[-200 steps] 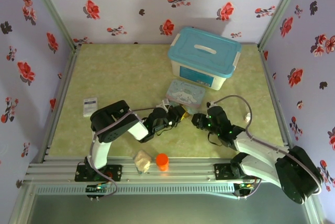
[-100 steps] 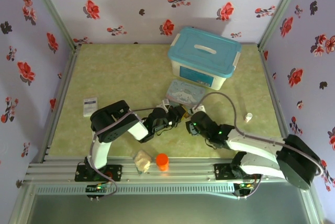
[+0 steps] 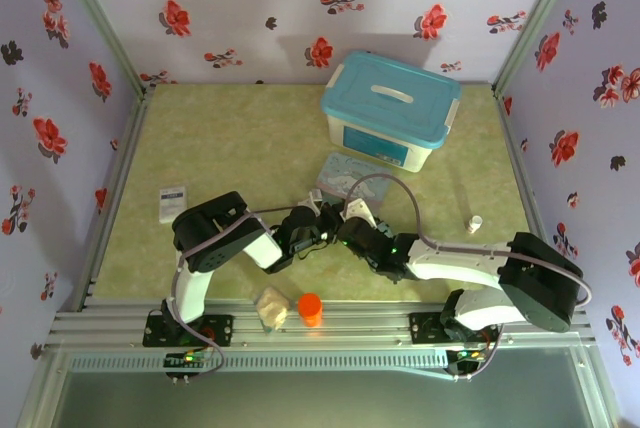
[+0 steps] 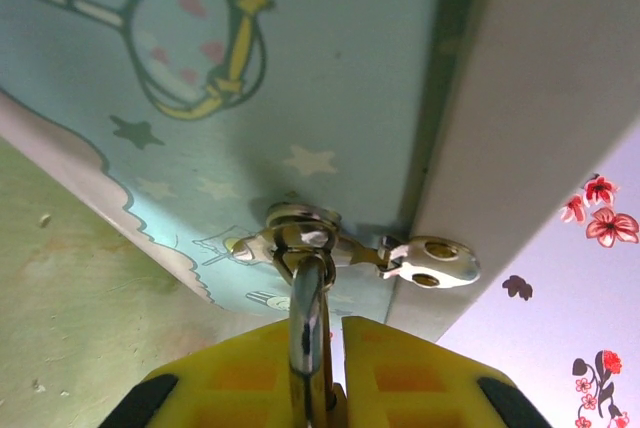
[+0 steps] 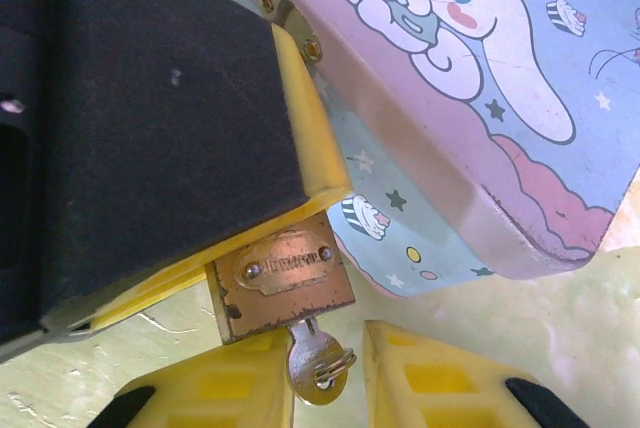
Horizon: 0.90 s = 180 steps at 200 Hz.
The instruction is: Unlock the padlock with the key
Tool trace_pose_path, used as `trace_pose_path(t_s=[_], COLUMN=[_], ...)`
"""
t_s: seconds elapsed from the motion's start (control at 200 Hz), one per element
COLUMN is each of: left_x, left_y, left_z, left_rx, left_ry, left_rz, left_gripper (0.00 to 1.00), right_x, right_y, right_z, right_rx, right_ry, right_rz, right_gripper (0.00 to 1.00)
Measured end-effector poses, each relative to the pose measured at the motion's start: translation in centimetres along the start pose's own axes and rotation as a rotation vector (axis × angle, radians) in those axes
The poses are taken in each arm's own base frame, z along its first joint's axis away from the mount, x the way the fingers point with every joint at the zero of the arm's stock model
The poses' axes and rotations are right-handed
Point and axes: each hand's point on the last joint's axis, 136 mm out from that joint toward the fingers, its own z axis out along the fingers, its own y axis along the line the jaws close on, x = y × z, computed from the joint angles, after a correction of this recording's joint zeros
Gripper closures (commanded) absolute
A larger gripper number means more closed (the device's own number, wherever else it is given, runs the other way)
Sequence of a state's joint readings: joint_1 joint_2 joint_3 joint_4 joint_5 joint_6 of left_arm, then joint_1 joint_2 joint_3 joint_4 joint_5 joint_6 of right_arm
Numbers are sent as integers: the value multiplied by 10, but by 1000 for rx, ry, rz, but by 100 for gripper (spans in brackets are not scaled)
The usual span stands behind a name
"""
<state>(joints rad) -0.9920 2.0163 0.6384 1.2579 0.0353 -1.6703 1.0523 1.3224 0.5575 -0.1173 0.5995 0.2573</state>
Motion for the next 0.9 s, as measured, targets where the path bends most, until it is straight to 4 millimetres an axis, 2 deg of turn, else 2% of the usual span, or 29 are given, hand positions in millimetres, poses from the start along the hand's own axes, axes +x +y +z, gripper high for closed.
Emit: trace_pose_path(t_s=[0.22,0.5,0.58,0.615,0.765,0.9], left_x=[-1,-5,-3,-2,1,-2], left_y=[1,3,3,3,7,19], left_z=[0,0,0,0,-4,-9], left_rx=[-5,-12,-12,-11,-19,-57], left_ry=[0,-8,1,7,25,26], left_rz=[-1,-2,-2,-2,5,28], left_gripper=[100,100,100,100,100,100], right_x=[0,-2,-1,-1,-5,-18], right_y=[5,7,8,8,0,-15], right_z=[3,6,3,2,-12,-28], right_rx=[-41,-294,-362,-378,-389,-365], right_ry=[-11,-9,-8,-9,-39,-107], right_rz=[-22,196,261,287,360,438], right_gripper=[92,92,84,77,59,53])
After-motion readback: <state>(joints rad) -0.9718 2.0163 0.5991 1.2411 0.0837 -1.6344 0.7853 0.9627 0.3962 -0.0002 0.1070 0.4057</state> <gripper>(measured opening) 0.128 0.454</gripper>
